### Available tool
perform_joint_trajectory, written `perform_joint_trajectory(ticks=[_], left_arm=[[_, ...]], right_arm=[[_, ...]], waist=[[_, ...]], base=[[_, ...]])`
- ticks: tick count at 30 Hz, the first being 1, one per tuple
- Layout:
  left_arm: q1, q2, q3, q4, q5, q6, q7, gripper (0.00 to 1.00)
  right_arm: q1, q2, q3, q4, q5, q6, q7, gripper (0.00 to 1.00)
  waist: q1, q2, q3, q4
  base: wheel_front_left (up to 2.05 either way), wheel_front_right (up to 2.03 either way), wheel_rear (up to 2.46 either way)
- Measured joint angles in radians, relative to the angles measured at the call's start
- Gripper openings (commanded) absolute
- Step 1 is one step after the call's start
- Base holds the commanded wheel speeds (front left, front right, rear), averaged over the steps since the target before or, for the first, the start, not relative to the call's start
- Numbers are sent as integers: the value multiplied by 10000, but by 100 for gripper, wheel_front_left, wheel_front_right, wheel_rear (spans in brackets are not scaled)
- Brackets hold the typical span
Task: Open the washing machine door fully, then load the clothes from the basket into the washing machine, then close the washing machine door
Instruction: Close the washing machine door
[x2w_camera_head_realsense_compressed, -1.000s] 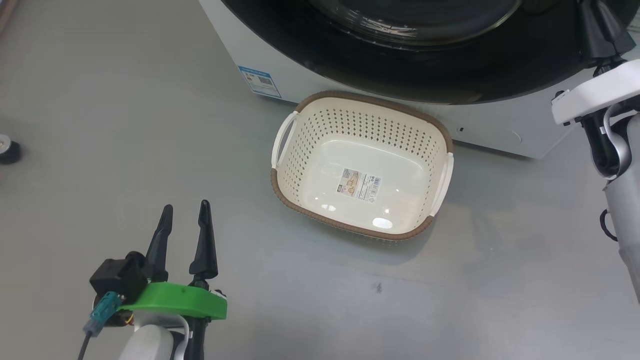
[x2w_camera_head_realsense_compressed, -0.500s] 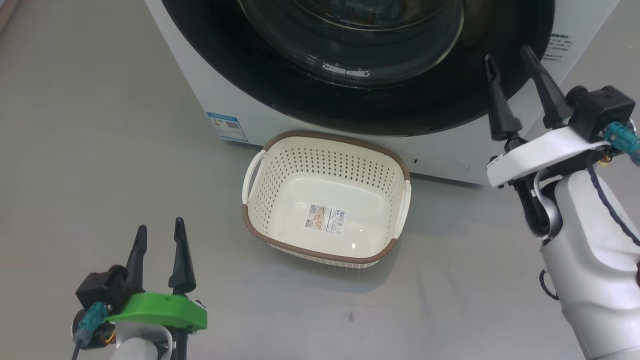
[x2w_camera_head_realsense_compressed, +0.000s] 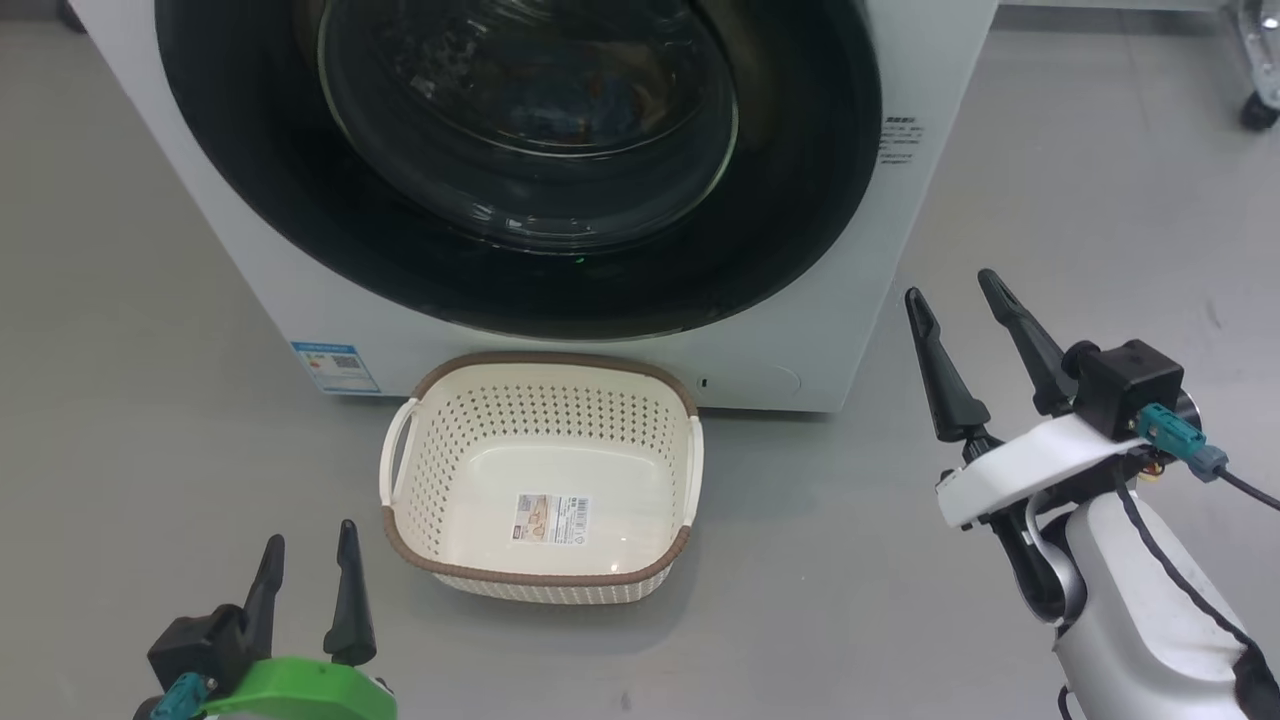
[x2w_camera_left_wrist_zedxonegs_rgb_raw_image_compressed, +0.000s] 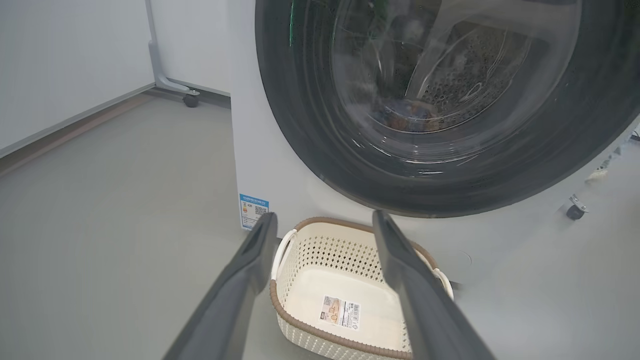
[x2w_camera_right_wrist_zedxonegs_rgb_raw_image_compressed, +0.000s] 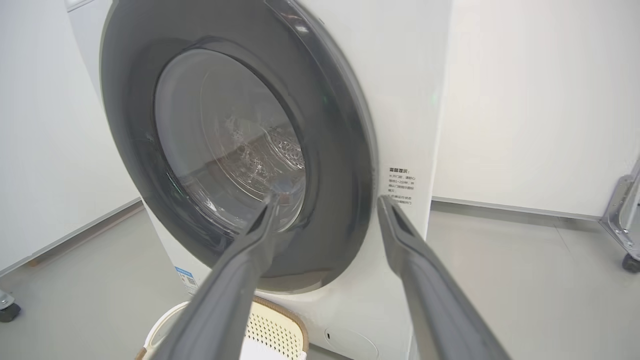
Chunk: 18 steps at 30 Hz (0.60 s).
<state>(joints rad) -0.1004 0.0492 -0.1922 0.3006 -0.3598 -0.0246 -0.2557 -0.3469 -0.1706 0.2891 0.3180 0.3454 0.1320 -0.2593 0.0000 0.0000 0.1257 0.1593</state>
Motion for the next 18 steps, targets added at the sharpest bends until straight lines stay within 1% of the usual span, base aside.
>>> perform_joint_trajectory(ticks=[2,3,8,14,18], left_arm=[[64,-2,4,42,12,-2,0,100],[139,-2,0,84,117,-46,0,100],[340,-4,2,109,291,-128,0,100],[449,-4,10,69,479,-176,0,100],[528,-4,75,17,569,-176,0,100]], right_arm=[[330,-25,-150,-111,0,0,-2,100],[683,-31,-445,-213,2,0,-2,100],[1420,-82,-1012,-458,-6,0,0,100],[2196,73,-1791,-777,-29,-17,-2,100],[2529,153,-2071,-865,-35,-23,0,100]], waist=[[0,0,-161,-209],[0,0,-342,-376],[0,0,-730,-699],[0,0,-991,-896],[0,0,-1053,-919]], base=[[0,0,0],[0,0,0],[0,0,0],[0,0,0],[0,0,0]])
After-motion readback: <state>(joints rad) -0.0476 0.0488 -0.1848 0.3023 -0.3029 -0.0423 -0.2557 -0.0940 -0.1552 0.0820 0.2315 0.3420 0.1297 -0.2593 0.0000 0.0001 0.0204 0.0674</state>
